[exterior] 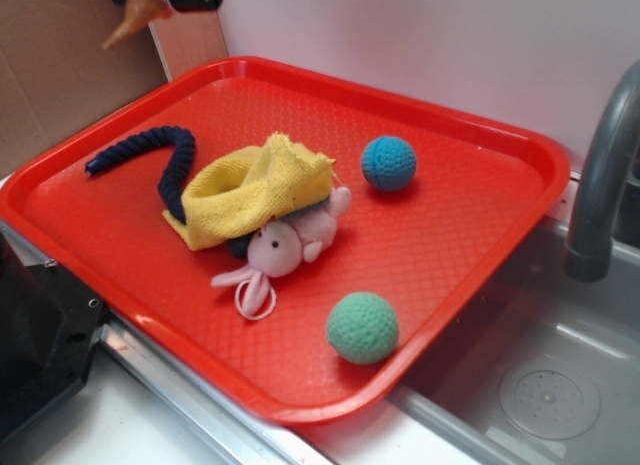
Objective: Grab the shell.
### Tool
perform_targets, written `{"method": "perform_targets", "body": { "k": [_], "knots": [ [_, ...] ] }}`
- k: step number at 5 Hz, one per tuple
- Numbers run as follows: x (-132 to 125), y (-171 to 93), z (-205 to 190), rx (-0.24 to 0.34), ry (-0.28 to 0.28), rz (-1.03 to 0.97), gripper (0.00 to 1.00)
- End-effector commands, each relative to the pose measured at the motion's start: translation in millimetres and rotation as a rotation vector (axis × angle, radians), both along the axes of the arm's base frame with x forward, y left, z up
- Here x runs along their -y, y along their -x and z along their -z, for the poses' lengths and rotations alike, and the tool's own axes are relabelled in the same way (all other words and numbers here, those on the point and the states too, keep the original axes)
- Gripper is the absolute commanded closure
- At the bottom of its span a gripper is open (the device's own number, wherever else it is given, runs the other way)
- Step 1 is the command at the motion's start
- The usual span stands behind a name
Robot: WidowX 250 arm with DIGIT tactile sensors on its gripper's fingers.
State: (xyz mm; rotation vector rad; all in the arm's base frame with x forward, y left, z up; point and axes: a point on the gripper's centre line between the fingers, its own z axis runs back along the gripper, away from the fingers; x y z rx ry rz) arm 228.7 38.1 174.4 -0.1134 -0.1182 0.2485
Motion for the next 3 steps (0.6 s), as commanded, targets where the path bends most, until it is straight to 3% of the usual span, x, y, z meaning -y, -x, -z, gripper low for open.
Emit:
{"method": "perform_targets", "body": {
  "k": [1, 2, 3],
  "knots": [
    [5, 4, -59, 0.026, 0.049, 0.129, 1.0],
    [13, 2, -72, 0.068, 0.012, 0.178, 1.0],
    [9, -6, -63, 0.055, 0.001, 0.183, 1.0]
  ]
}}
